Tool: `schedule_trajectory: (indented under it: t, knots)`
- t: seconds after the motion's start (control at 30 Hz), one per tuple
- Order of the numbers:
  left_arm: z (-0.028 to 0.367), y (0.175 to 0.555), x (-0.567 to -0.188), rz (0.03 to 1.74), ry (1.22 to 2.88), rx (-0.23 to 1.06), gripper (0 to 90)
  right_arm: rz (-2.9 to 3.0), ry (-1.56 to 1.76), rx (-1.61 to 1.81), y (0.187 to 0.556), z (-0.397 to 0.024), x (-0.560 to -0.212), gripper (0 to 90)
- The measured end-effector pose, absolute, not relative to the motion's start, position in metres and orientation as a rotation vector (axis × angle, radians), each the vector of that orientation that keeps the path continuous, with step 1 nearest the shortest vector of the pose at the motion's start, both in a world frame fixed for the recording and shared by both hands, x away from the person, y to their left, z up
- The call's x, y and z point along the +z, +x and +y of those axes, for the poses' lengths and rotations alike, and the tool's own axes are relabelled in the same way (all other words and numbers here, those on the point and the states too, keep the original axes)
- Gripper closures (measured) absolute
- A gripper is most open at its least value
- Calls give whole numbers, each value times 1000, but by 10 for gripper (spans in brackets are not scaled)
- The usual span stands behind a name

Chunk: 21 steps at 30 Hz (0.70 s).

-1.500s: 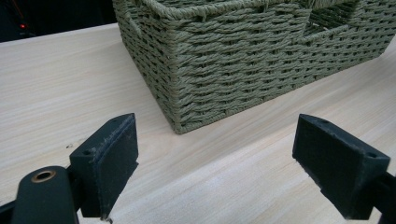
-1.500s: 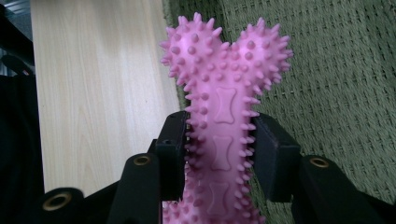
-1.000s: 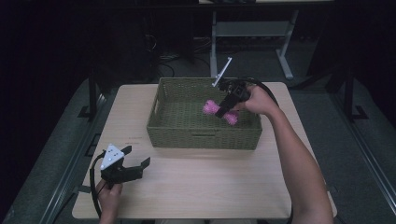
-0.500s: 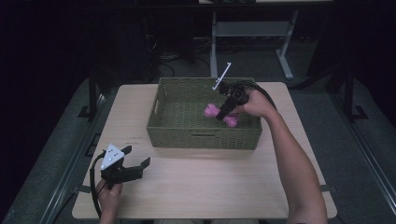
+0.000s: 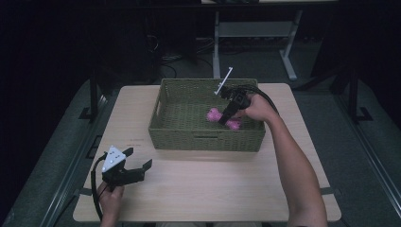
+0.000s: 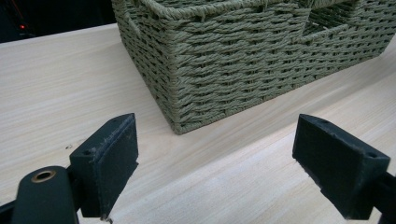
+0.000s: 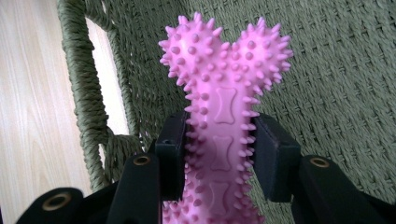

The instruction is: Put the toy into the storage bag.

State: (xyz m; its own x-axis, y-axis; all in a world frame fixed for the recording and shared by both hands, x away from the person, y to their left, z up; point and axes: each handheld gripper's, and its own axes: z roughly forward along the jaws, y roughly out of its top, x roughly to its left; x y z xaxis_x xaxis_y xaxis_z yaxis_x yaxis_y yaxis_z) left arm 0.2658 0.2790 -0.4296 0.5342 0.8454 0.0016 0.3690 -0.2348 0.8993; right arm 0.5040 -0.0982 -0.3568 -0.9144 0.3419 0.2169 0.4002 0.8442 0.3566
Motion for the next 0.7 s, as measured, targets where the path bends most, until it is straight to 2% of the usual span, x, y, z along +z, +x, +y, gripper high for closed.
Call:
schedule_trajectory:
  t: [0.7]
  knots:
    - [278, 266, -430, 1003, 1828, 632, 139, -2868, -576, -551, 503, -98, -374, 575]
